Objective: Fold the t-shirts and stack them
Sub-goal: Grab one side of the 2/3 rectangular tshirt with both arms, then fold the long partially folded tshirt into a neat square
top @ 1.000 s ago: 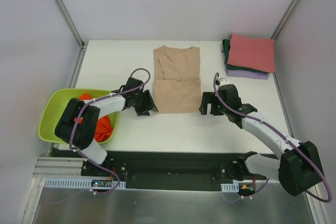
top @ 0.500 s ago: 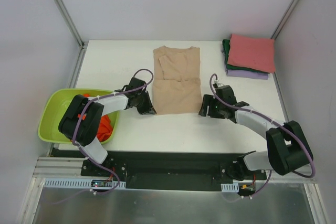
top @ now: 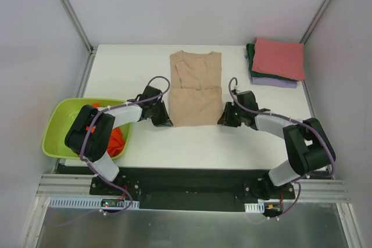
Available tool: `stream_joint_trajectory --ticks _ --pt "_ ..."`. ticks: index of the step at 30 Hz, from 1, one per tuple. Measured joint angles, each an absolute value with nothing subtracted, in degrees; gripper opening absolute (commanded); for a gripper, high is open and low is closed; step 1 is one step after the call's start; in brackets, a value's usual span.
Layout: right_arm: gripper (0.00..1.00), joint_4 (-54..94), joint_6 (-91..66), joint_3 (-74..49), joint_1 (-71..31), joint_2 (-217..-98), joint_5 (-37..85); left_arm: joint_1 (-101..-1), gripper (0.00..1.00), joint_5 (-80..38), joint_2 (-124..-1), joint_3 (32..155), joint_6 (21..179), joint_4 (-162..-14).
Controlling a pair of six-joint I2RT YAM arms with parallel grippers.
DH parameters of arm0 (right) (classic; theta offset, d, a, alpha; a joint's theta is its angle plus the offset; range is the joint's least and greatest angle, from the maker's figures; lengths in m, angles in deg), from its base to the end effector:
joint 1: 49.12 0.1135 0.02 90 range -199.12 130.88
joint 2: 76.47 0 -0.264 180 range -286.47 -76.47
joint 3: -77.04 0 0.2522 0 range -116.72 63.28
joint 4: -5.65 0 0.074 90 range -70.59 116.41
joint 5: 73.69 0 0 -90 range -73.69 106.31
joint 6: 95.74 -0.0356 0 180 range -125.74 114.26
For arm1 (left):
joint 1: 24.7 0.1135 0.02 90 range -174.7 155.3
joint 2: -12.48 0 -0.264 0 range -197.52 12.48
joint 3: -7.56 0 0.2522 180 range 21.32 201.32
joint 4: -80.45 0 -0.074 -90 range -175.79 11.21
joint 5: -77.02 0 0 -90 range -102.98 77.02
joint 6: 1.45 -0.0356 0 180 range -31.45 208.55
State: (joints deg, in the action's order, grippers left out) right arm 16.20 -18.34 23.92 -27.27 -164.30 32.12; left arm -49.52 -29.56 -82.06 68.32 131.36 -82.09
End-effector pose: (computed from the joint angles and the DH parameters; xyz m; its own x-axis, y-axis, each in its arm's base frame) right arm 0.2688 0.1182 0.1568 -0.7603 -0.0788 -0.6447 -0.3794 0.8596 0.3424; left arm 0.2846 -0.1428 0.1521 -0.9028 -0.3001 -0.3081 -0.0669 0.8056 -0.5887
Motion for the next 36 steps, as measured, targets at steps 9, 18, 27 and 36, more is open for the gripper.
stream_joint_trajectory --ticks 9,18,27,36 --pt "0.01 14.08 -20.02 27.71 -27.27 -162.81 35.55 -49.52 0.00 -27.70 -78.74 64.87 131.36 -83.42" --pt "0.01 23.68 -25.72 36.69 -16.65 -140.01 40.60 -53.96 0.00 -23.00 -52.47 51.47 131.60 -74.61" --pt "0.01 36.44 -33.03 36.06 -8.45 -117.85 51.24 -57.54 0.00 -18.67 -13.54 52.50 133.34 -53.91" --pt "0.03 35.22 -40.52 34.85 -1.35 -112.82 58.70 -57.74 0.00 -18.74 -9.35 61.83 133.17 -43.53"
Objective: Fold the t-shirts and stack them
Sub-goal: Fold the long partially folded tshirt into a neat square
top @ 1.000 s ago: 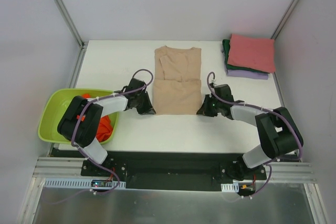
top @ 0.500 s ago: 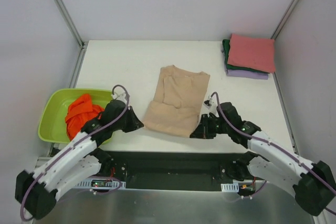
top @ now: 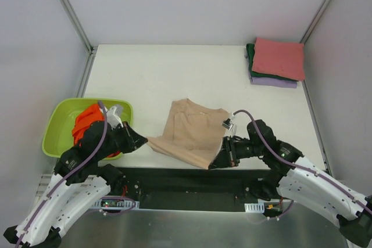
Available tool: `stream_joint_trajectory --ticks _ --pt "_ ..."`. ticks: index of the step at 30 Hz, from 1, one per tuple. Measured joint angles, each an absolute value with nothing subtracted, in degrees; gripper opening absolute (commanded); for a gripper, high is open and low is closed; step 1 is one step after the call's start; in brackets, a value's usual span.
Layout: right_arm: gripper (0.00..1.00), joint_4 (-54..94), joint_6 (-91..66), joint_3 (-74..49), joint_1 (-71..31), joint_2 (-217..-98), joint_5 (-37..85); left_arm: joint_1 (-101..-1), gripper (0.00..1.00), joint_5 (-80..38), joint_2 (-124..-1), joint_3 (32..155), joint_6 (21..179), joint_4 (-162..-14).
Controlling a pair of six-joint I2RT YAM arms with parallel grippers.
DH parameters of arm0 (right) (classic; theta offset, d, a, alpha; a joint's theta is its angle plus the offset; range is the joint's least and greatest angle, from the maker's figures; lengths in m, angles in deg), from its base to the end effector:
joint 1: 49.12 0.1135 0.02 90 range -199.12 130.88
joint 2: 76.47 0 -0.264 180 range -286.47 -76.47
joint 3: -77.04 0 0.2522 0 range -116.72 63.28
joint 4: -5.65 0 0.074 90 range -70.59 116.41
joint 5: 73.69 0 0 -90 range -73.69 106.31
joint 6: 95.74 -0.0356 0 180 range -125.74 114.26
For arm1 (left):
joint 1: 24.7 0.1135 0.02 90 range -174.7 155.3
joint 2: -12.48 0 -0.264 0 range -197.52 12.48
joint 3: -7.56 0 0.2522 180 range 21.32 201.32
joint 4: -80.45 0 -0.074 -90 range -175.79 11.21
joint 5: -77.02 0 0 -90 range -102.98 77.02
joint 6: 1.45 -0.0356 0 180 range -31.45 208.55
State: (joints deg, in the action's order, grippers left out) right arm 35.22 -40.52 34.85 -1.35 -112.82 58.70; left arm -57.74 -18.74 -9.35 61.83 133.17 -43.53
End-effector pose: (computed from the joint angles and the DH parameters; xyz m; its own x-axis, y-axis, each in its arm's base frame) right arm 0.0831 0.1273 0.2553 -0.7707 -0.2223 -0.5971 -0.6356 0.2023 0.7450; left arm 0.0719 -0.0510 0.3032 -0.6739 -0.3954 -0.6241 0.2055 0.7112 -0.6723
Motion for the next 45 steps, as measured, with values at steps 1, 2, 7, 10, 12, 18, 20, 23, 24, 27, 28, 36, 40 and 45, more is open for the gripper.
stream_joint_trajectory --ticks 1,2,7,10,12,18,20,23,24,27,28,36,40,45 --pt "0.02 35.24 -40.81 34.50 -1.20 -112.67 58.78 -57.74 0.00 -18.67 -9.59 62.60 133.04 -43.01" --pt "0.01 35.26 -40.89 34.22 -1.18 -112.65 58.74 -57.74 0.00 -18.39 -9.94 63.17 132.95 -42.81" --pt "0.01 35.96 -40.63 32.41 -1.22 -113.07 56.91 -57.76 0.00 -15.44 -15.82 66.20 132.86 -42.46" --pt "0.01 37.62 -39.12 30.48 -1.74 -114.01 54.96 -57.78 0.00 -13.34 -21.13 67.65 132.73 -43.66" --pt "0.01 39.07 -37.62 28.89 -2.81 -114.88 53.58 -57.78 0.00 -11.85 -24.78 68.56 132.45 -45.28" --pt "0.01 40.14 -35.15 27.79 -8.24 -116.91 52.34 -57.78 0.00 -7.92 -35.09 73.18 131.14 -49.63" --pt "0.01 40.14 -35.04 27.79 -10.49 -117.96 52.88 -57.78 0.00 -7.02 -37.89 74.51 130.92 -50.72" --pt "0.01 39.77 -34.97 27.82 -13.68 -119.21 54.41 -58.06 0.00 -5.56 -41.63 76.06 130.63 -52.12" --pt "0.01 39.74 -34.84 27.84 -14.88 -119.51 54.98 -58.11 0.00 -5.27 -42.79 76.52 130.39 -52.60" --pt "0.01 39.63 -34.18 27.84 -18.44 -120.04 56.18 -58.11 0.00 -4.93 -46.68 78.18 129.58 -54.09" --pt "0.01 39.59 -33.90 27.84 -19.23 -120.17 56.27 -58.09 0.00 -4.90 -48.06 78.77 129.41 -54.66" --pt "0.01 37.17 -32.22 28.32 -24.61 -124.65 56.93 -57.98 0.00 -3.40 -59.70 84.52 127.92 -57.74" --pt "0.03 35.39 -31.36 28.84 -27.84 -127.93 56.34 -57.23 0.00 -3.44 -65.63 87.06 127.55 -58.90" --pt "0.04 33.76 -29.40 28.76 -31.47 -133.44 54.50 -56.16 0.00 -4.62 -72.29 90.03 126.96 -59.88"
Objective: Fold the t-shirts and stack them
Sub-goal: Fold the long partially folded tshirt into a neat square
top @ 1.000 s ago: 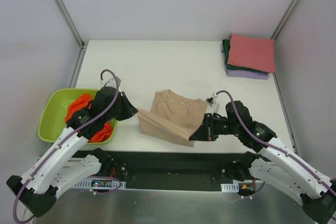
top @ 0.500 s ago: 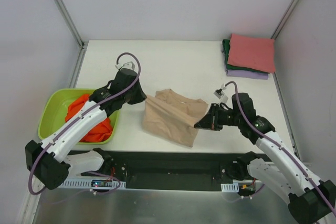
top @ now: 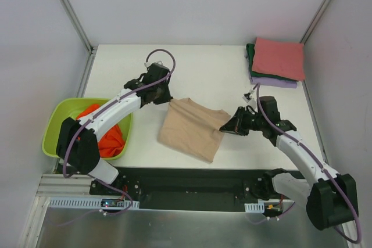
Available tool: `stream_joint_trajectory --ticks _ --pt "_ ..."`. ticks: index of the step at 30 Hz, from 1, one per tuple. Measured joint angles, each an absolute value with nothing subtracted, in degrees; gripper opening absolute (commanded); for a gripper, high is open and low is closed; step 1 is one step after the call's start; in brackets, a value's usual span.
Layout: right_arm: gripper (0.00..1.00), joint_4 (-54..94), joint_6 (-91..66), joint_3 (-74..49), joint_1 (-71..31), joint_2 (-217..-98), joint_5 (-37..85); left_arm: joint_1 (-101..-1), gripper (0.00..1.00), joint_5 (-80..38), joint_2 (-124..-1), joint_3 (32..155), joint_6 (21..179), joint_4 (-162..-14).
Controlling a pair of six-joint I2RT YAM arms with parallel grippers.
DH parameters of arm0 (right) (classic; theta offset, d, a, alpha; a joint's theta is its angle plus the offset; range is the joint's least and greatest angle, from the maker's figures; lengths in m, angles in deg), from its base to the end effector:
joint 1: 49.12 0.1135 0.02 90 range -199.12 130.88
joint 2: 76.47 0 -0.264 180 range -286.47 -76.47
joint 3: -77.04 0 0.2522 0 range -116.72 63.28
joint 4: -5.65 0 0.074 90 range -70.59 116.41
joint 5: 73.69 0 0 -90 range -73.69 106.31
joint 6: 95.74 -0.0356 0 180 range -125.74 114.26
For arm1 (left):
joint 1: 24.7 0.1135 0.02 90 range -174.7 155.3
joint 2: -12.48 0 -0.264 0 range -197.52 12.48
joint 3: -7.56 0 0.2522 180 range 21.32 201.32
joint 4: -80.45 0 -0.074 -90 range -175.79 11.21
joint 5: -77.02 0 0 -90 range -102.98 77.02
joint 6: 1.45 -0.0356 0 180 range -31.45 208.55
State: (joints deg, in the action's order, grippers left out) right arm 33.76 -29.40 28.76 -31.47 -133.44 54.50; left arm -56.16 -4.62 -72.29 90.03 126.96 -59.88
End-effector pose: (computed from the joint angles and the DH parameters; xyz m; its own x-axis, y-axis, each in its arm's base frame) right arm 0.1906 0.0838 0.2356 -0.8078 0.0740 -0.5848 -0.4213 0.6214 0.6606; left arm 0.2835 -0.1674 0.2932 -0.7105 -0.2859 -0.6430 -0.0220 0.9223 -0.3857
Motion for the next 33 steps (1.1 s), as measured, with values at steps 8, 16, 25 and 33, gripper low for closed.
stream_joint_trajectory --ticks 8,16,25,33 --pt "0.05 31.29 -27.15 26.70 -34.97 -144.43 52.71 -54.94 0.00 -6.72 -82.98 95.80 125.41 -60.43" --pt "0.27 28.05 -26.25 24.03 -37.26 -151.77 51.75 -52.84 0.14 -9.67 -92.01 102.01 124.97 -60.62" --pt "0.96 27.96 -24.28 19.25 -39.93 -158.16 49.41 -50.11 0.96 -9.89 -97.76 107.65 121.30 -61.39" --pt "0.96 28.42 -23.41 21.21 -37.15 -147.25 50.24 -50.26 0.99 -14.98 -88.34 99.84 120.86 -62.26"
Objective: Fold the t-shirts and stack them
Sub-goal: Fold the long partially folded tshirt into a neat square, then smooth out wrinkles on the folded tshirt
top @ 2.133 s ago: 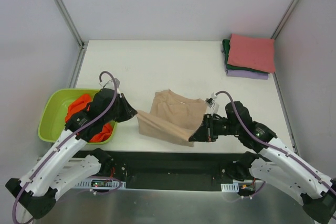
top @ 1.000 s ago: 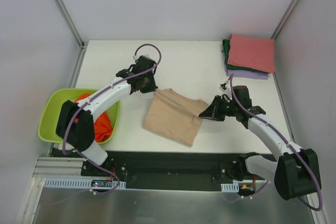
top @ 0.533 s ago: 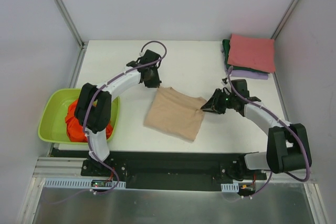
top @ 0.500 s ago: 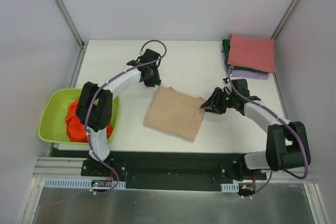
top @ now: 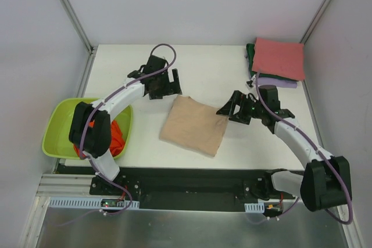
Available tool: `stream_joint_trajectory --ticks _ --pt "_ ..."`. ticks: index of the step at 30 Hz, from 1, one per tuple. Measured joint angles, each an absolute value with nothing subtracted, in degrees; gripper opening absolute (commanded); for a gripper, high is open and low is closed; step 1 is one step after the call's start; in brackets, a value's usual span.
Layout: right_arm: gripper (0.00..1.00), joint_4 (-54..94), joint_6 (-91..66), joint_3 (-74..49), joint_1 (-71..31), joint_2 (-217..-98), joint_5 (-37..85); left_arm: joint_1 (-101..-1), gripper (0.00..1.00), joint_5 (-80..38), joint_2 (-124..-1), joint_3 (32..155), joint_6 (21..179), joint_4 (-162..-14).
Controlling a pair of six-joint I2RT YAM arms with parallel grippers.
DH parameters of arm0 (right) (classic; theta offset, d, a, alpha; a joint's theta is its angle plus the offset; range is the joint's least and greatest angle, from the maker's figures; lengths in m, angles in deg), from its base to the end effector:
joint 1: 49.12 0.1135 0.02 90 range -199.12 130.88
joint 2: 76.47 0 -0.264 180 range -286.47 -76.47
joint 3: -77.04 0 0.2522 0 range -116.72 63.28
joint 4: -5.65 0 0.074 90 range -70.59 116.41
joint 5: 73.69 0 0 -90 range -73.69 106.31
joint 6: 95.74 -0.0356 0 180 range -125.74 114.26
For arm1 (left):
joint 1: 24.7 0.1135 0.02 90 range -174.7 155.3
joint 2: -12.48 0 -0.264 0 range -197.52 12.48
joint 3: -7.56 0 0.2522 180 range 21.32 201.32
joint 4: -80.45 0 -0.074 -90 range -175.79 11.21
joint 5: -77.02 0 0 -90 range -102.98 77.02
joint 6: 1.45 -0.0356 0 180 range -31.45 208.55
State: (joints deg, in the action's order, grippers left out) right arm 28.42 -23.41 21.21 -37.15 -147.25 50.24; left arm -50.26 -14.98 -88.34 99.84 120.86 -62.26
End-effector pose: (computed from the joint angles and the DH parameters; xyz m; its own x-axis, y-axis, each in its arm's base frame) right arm 0.2489 0.0731 0.2344 -0.7536 0.0977 -0.6500 -0.3938 0.7246 0.5655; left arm 0.3561 -0.1717 0.2568 -0.7891 -0.2147 -0.5755 0.0371 0.9185 -0.3936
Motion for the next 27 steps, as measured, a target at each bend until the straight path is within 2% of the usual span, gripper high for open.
stream_joint_trajectory --ticks 4,7,17,27 --pt "0.96 26.17 -24.00 22.59 -33.22 -143.16 52.69 -50.24 0.99 -22.89 -81.80 93.63 121.00 -66.39" --pt "0.96 21.21 -25.92 23.57 -32.37 -145.02 54.22 -50.24 0.99 -28.42 -82.96 93.42 121.21 -69.52" --pt "0.96 13.78 -28.04 19.60 -35.60 -168.67 54.79 -48.97 0.99 -41.14 -103.90 101.35 122.26 -74.04" --pt "0.96 10.19 -30.27 14.42 -39.82 -178.35 62.33 -46.28 0.99 -46.91 -106.24 101.81 125.17 -77.04"
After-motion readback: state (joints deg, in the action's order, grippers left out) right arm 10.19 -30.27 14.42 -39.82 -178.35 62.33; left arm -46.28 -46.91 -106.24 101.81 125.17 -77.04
